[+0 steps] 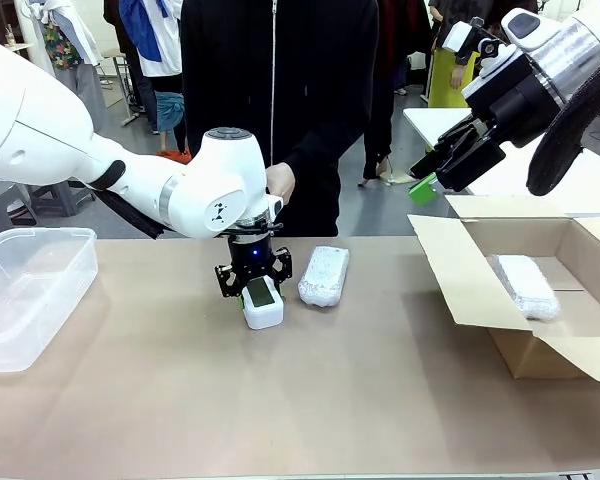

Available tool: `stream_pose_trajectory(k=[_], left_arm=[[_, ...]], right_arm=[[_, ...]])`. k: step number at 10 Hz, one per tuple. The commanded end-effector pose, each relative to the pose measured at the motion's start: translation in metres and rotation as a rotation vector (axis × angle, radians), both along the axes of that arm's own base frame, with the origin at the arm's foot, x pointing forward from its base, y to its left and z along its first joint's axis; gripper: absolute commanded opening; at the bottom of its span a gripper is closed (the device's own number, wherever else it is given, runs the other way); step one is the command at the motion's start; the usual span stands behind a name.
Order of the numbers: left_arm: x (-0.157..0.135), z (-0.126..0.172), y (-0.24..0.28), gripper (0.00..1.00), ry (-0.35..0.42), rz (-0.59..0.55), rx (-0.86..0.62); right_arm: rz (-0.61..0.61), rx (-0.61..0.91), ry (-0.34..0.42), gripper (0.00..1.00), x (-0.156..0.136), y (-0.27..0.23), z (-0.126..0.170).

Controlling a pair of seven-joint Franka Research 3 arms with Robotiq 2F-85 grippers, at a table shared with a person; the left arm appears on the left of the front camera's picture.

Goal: Separate and place wrapped and unwrapped clocks.
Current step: Pick up the Digital clock indicated by the person.

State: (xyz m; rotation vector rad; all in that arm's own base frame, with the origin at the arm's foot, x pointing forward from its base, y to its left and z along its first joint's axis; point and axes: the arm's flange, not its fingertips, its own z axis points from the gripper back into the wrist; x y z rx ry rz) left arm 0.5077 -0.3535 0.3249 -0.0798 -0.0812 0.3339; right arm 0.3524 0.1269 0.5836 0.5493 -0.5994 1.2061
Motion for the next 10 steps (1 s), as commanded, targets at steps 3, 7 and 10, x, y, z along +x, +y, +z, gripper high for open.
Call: stream_pose_trajectory(k=[3,7,10], left_arm=[[0.003,-0.004,-0.003,0.61,-0.033,0.005,0.035],[-0.01,0.076,0.008,0.61,-0.055,-0.014,0.017],[-0.042,0.176,0.017,0.61,-0.083,-0.149,0.016]], right_arm=[[0.018,0.001,-0.004,1.0,0.001,-0.001,0.0],[0.018,0.001,-0.004,1.0,0.001,-0.001,0.0],[0.018,0.001,-0.004,1.0,0.001,-0.001,0.0]])
